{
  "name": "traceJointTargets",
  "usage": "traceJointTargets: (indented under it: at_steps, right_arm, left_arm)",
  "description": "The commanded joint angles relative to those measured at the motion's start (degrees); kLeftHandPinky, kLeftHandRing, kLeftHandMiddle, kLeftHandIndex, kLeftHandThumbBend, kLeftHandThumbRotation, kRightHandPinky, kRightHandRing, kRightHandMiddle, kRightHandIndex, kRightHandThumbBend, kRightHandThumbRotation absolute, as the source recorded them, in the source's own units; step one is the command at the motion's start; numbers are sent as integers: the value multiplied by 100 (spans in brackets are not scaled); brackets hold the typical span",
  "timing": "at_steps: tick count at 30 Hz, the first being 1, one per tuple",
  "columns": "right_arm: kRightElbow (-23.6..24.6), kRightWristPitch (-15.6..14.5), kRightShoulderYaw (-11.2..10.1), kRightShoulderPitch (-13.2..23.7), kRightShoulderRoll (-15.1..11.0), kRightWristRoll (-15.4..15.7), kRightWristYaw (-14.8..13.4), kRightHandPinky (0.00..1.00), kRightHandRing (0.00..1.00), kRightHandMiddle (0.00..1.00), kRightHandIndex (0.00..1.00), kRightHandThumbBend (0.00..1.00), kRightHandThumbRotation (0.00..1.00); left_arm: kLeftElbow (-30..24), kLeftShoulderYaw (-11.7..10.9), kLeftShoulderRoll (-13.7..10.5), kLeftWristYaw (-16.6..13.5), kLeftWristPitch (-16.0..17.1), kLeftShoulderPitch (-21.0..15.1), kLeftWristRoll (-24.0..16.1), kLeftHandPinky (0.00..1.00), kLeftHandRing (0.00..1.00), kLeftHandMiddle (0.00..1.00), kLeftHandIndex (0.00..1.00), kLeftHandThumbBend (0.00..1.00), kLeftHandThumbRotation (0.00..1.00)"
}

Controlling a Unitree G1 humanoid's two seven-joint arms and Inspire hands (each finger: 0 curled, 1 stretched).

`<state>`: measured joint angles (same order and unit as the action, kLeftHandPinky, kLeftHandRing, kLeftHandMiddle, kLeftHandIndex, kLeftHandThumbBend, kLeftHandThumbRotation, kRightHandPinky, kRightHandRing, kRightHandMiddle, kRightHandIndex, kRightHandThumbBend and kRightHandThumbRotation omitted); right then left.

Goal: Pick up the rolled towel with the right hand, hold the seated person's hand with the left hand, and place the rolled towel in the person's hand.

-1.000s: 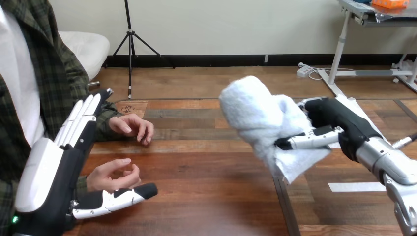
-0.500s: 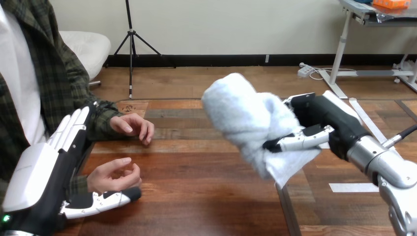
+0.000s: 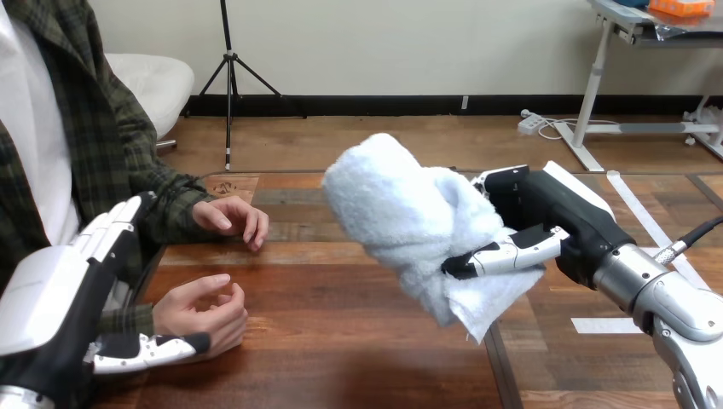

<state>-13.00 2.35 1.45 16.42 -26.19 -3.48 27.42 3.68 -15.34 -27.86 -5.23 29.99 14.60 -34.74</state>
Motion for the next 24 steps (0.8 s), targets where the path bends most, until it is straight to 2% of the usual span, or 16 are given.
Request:
traceJointTargets:
  at_steps: [1,6,13,24]
  right_arm:
    - [705,-75,-243,228,36,-234,-15,27,31,38,42,87,0]
    - [948,-221,-253,175,34,-362,29,26,30,37,42,86,0]
    - [1290,-455,-237,141,37,-534,99,26,30,37,42,86,0]
    - [1504,-627,-108,229,102,-583,180,25,29,37,43,86,0]
  left_arm:
    - [154,143,-389,-16,-112,-513,-138,86,93,93,96,100,33]
    - [404,257,-588,-133,-92,-635,-267,83,91,91,94,100,33]
    - [606,421,-834,25,-383,-772,-437,82,89,89,93,100,35]
    - [1218,721,-1155,-132,-329,-1062,-543,81,86,87,89,100,36]
